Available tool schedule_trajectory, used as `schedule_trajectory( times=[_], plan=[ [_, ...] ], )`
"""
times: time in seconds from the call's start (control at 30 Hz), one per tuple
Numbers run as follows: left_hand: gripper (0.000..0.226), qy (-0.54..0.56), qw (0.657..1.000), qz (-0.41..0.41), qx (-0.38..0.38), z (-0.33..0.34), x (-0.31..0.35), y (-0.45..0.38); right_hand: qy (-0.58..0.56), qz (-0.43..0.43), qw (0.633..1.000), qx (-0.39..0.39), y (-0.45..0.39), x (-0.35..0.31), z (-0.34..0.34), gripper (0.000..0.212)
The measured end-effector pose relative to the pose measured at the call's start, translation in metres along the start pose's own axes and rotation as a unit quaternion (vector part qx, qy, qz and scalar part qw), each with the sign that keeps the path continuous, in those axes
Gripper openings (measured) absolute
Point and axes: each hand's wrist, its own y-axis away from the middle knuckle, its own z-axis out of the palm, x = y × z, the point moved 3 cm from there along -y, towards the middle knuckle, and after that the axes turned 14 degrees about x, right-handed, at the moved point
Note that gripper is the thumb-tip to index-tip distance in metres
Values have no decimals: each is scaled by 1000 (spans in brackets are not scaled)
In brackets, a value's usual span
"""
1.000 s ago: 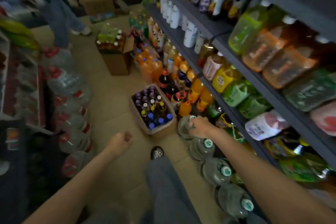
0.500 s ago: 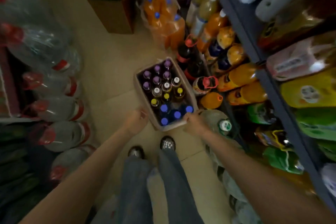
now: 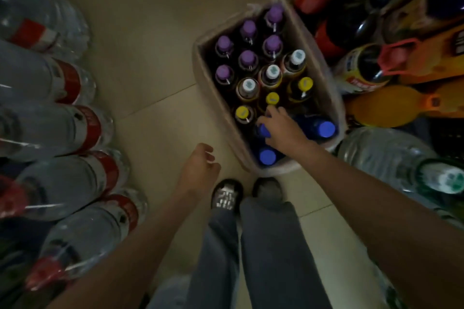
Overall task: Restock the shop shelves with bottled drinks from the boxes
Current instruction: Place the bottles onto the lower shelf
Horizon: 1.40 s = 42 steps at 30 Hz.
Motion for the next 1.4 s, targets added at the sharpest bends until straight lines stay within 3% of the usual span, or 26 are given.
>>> schedule_trajectory(
  times=[0.13,0.23,0.3,0.4,0.47,0.53,0.57,0.6,0.63,0.7,0.77,0.83,1.0,1.13,1.3,1.4],
  plan=[
    [45,-20,998,25,-45,2,25,-11,-50,-15,998,-18,20,12,-40,47],
    [76,28,988,120,-98,7,74,-12,-104,-34,994,-9,40,7,-83,48],
    [97,51,972,176,-149,11,108,-9,-154,-41,986,45,44,-3,-125,42],
    [92,138,953,201,-182,13,136,-8,-235,-46,959,148,41,-8,-183,42],
    [88,161,956,197,-149,8,143,-12,-351,6,919,179,36,1,-200,32],
    [85,175,966,161,-103,2,141,-22,-526,111,828,158,30,21,-191,26],
    [81,183,969,141,-85,-2,138,-26,-550,156,806,157,28,31,-178,26],
    [77,190,972,118,-66,-4,134,-29,-497,188,830,169,25,43,-161,25],
    [73,196,975,97,-43,-5,128,-33,-394,207,879,170,22,58,-139,26],
    [67,208,976,59,-2,-8,116,-37,-141,221,961,92,26,82,-88,37],
    [60,216,976,37,10,-7,106,-39,45,186,981,-40,34,96,-41,50],
    [53,213,976,36,-2,-2,100,-41,113,158,978,-73,34,103,-13,58],
    [61,198,978,34,-52,21,101,-38,155,139,978,-18,19,105,5,58],
    [57,218,972,34,-82,15,117,-15,68,132,989,7,35,86,-32,59],
    [49,256,962,48,-81,-43,191,59,-118,202,964,124,99,71,-181,49],
    [49,255,954,111,-109,-100,263,119,-124,199,957,170,153,46,-306,40]
  ],
)
